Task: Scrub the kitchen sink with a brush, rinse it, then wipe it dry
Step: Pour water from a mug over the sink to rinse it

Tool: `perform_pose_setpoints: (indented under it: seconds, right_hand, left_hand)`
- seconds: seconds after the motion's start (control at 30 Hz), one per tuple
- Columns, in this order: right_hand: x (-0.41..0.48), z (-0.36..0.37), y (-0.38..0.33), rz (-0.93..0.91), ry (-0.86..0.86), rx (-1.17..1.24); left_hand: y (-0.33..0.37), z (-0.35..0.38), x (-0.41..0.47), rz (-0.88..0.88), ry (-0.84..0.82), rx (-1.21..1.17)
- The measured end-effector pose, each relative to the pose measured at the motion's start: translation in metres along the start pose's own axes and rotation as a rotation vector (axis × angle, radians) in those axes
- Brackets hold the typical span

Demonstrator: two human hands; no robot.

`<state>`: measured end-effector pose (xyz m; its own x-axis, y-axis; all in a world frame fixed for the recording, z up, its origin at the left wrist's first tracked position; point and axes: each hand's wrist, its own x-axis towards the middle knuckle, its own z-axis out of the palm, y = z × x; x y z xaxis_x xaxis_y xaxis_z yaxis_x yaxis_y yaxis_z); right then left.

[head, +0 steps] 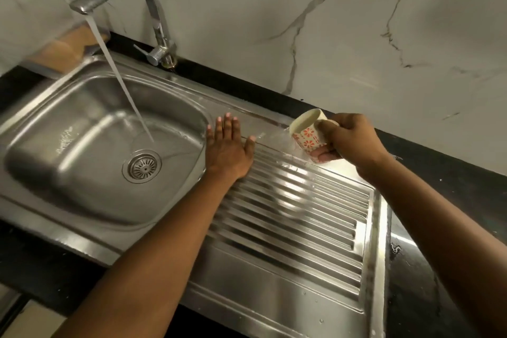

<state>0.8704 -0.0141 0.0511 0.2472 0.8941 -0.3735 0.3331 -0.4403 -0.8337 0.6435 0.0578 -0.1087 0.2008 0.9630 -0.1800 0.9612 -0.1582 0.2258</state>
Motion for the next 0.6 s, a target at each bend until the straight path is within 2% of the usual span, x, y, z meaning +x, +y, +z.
perform_pose_setpoints:
  seconds: [0.1, 0.27, 0.4, 0.6]
  right_hand:
    - [-0.012, -0.010, 0.001, 0.080, -0.019, 0.197]
    - [-0.060, -0.035, 0.017, 0.124, -0.057, 0.269]
    - [-0.114, -0.056, 0.036, 0.175, 0.057, 0.113]
    - [-0.167, -0.063, 0.067, 0.220, 0.190, -0.299]
  left_hand:
    - [0.012, 0.002, -0.018, 0.045, -0.026, 0.007]
    - [0.067, 0.020, -0.078, 0.393, -0.064, 0.000]
    - [0.111, 0.040, -0.129, 0.542, -0.092, -0.055]
    - [0.163, 0.055, -0.186, 0.679, -0.177, -0.027]
